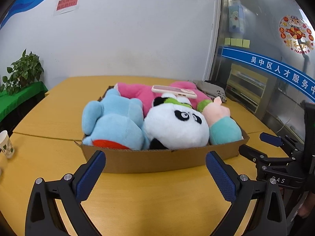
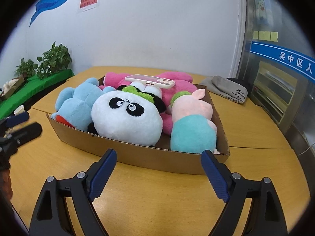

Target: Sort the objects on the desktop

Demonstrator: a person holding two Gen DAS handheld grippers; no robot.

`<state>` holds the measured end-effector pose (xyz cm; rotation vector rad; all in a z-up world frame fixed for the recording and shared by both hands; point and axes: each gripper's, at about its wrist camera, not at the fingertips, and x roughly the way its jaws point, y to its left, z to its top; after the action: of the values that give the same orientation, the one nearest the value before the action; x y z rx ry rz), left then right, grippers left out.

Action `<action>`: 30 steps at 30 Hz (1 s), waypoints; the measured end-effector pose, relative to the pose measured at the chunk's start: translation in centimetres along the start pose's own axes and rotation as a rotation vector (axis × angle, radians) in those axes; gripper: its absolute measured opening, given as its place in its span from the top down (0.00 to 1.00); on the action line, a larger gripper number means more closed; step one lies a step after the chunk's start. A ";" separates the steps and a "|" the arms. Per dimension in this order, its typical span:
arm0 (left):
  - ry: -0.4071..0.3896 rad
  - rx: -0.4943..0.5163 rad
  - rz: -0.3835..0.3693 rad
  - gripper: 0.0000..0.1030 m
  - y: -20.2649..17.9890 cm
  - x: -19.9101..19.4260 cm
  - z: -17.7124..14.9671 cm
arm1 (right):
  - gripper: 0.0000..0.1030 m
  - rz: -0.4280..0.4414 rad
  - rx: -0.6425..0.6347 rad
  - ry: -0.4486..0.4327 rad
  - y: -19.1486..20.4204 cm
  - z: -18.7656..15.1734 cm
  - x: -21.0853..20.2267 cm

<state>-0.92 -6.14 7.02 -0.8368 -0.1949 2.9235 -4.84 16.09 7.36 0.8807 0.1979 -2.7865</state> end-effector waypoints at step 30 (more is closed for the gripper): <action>0.081 -0.003 0.059 0.00 -0.7 1.6 -2.1 | 0.11 -0.036 0.023 0.012 0.3 -1.4 0.6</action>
<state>-1.15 -5.09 4.52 -0.9753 -0.1705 2.9373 -4.52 15.96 5.83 0.9086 0.1865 -2.8224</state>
